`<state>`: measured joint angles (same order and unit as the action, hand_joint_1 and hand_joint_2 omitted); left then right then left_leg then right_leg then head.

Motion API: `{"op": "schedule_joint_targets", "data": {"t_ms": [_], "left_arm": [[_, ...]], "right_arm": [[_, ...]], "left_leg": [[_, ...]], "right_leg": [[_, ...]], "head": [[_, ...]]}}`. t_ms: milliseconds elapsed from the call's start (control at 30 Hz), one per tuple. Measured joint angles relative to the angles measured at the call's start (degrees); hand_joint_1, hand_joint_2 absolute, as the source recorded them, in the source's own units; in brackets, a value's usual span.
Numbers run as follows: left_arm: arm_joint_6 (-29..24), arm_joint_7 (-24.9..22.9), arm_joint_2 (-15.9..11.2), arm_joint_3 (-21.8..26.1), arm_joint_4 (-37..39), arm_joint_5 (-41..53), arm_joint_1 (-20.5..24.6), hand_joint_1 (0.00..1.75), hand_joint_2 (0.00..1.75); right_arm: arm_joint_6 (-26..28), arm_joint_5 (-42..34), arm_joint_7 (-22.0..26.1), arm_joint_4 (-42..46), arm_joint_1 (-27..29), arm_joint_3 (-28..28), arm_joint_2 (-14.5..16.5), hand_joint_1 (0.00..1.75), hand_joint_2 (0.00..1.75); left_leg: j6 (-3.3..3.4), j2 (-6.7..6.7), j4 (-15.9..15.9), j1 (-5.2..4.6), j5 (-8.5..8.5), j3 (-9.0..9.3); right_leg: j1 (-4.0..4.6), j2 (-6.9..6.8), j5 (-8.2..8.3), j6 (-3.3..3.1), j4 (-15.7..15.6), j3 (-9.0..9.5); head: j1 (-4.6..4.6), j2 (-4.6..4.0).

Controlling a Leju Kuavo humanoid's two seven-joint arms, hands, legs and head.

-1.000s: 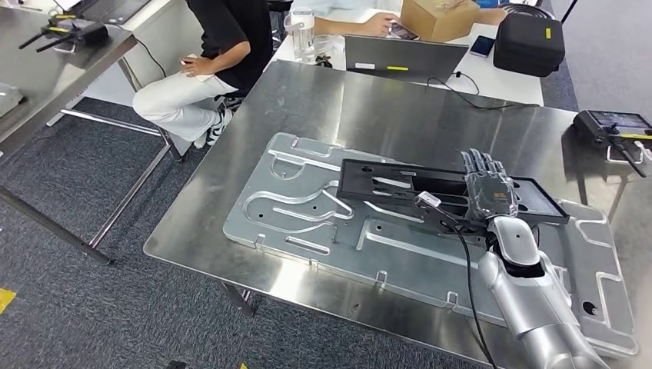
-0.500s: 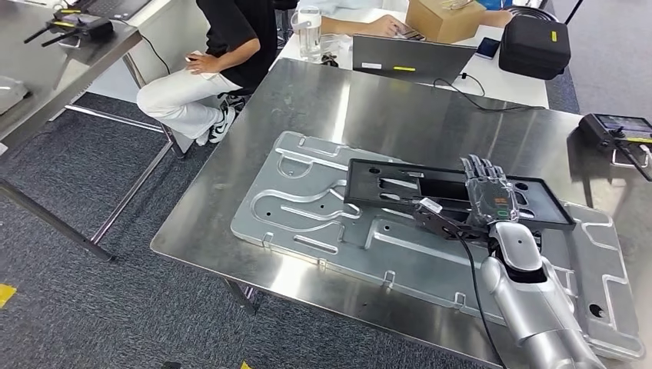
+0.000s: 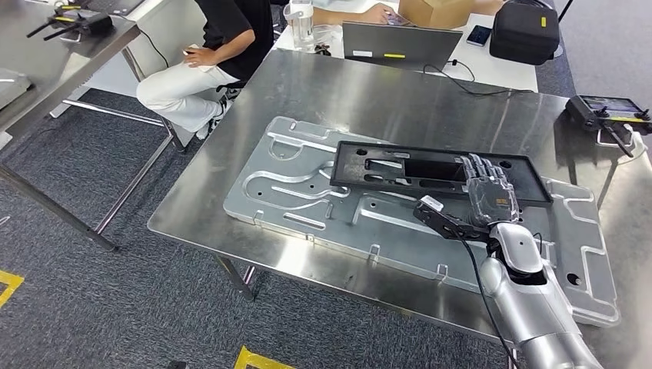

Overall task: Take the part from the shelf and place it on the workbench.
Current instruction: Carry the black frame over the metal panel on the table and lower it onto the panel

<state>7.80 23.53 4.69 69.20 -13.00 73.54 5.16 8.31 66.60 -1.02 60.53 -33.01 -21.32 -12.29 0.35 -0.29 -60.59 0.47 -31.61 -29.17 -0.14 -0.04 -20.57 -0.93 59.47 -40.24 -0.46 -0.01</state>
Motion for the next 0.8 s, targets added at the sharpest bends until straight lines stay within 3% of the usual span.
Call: {"op": "schedule_joint_targets", "data": {"t_ms": [33,100,133,167,233,300,333,367,433,500,533,567,633,667,700,800], "left_arm": [[-0.01,0.00,-0.01,0.00,0.00,-0.01,0.11,0.00,0.00],[-0.02,0.00,0.00,0.01,0.01,-0.02,0.11,0.00,0.00],[0.00,-0.02,0.04,0.02,0.04,-0.02,0.09,0.00,0.00],[0.02,-0.04,0.07,0.03,0.07,-0.02,0.08,0.00,0.00],[0.05,-0.09,0.12,0.04,0.11,-0.02,0.10,0.00,0.00],[0.06,-0.10,0.12,0.04,0.11,-0.03,0.06,0.00,0.00],[0.07,-0.10,0.12,0.04,0.11,-0.03,0.05,0.00,0.00],[0.09,-0.10,0.13,0.05,0.11,-0.04,0.05,0.00,0.00],[0.13,-0.10,0.15,0.06,0.11,-0.03,0.06,0.00,0.00],[0.15,-0.10,0.18,0.07,0.11,-0.02,0.05,0.00,0.00],[0.15,-0.10,0.20,0.07,0.11,-0.02,0.07,0.00,0.00],[0.15,-0.10,0.20,0.08,0.11,-0.03,0.08,0.00,0.00],[0.15,-0.10,0.20,0.11,0.11,-0.05,0.08,0.00,0.00],[0.15,-0.10,0.20,0.13,0.11,-0.08,0.04,0.00,0.00],[0.17,-0.10,0.22,0.14,0.13,-0.11,-0.02,0.00,0.00],[0.20,-0.10,0.28,0.16,0.15,-0.17,-0.10,0.00,0.00]], "right_arm": [[-0.06,-0.40,0.01,0.52,0.03,0.06,0.13,0.00,0.00],[-0.32,-1.14,0.02,1.21,0.15,0.12,0.37,0.00,0.00],[-0.51,-1.49,0.06,1.47,0.27,0.12,0.46,0.00,0.00],[-0.73,-1.79,0.10,1.71,0.40,0.12,0.53,0.00,0.00],[-1.02,-2.18,0.20,2.17,0.52,0.12,0.53,0.00,0.00],[-1.15,-2.32,0.28,2.54,0.63,0.12,0.54,0.00,0.00],[-1.19,-2.40,0.31,2.68,0.73,0.12,0.55,0.00,0.00],[-1.22,-2.50,0.34,2.84,0.84,0.12,0.55,0.00,0.00],[-1.23,-2.73,0.39,3.39,0.95,0.12,0.56,0.00,0.00],[-1.22,-2.93,0.44,4.31,0.90,0.12,0.58,0.00,0.00],[-1.21,-2.99,0.46,4.77,0.88,0.11,0.61,0.00,0.00],[-1.22,-3.03,0.47,5.09,0.87,0.10,0.63,0.00,0.00],[-1.26,-3.04,0.48,5.41,0.92,0.10,0.69,0.00,0.00],[-1.30,-3.04,0.48,5.51,0.94,0.10,0.74,0.00,0.00],[-1.33,-3.04,0.49,5.65,0.97,0.10,0.81,0.00,0.00],[-1.38,-3.04,0.49,5.99,1.03,0.10,1.01,0.00,0.00]], "left_leg": [[0.27,-0.03,1.81,-0.17,0.41,0.88],[0.81,-0.06,2.30,-0.37,1.26,0.48],[1.13,0.04,2.46,-0.30,1.96,0.23],[1.53,0.16,2.68,-0.20,2.78,-0.19],[2.19,0.44,3.00,0.03,4.42,-1.49],[2.40,0.53,2.93,0.04,5.71,-3.21],[2.33,0.55,2.83,0.06,6.31,-4.10],[2.21,0.55,2.67,0.08,6.88,-5.02],[1.86,0.55,2.18,0.14,7.84,-6.72],[1.25,0.53,1.70,0.06,8.57,-7.83],[0.87,0.52,1.58,0.01,8.96,-8.05],[0.47,0.52,1.61,0.01,9.39,-8.17],[-0.33,0.45,1.76,0.07,10.05,-8.33],[-0.66,0.40,1.35,0.15,9.40,-8.68],[-0.95,0.35,0.04,0.19,7.67,-9.29],[-1.52,0.32,-9.89,0.35,-0.66,-12.17]], "right_leg": [[0.01,0.00,0.46,0.32,0.03,-0.23],[-0.10,-0.03,1.57,1.05,-0.44,-0.38],[-0.21,0.02,1.68,1.38,-0.59,-0.51],[-0.29,0.06,0.79,1.72,-0.21,-0.87],[-0.57,0.10,-4.25,2.27,3.83,-2.35],[-0.75,0.07,-9.71,2.74,11.05,-3.75],[-0.83,0.06,-10.66,2.92,13.84,-3.74],[-0.89,0.06,-10.42,3.04,15.14,-2.97],[-1.07,0.05,-8.09,3.07,11.92,1.42],[-1.02,0.12,-8.16,2.66,4.34,7.50],[-0.87,0.18,-8.77,2.33,1.48,9.45],[-0.65,0.23,-9.36,1.96,-0.16,10.41],[-0.49,0.16,-8.72,1.04,-0.79,10.12],[-0.53,0.02,-8.17,0.47,-0.91,9.73],[-0.61,-0.12,-7.49,-0.15,-1.07,9.16],[-0.39,-0.29,-5.38,-1.14,-1.02,6.54]], "head": [[0.00,0.00],[0.02,-0.01],[-0.01,-0.01],[0.02,-0.01],[0.05,-0.01],[0.08,-0.01],[0.09,-0.01],[0.09,-0.01],[0.09,-0.01],[0.05,-0.01],[0.03,-0.01],[0.00,-0.01],[0.01,-0.01],[0.02,-0.01],[0.02,-0.01],[-0.02,-0.01]]}}
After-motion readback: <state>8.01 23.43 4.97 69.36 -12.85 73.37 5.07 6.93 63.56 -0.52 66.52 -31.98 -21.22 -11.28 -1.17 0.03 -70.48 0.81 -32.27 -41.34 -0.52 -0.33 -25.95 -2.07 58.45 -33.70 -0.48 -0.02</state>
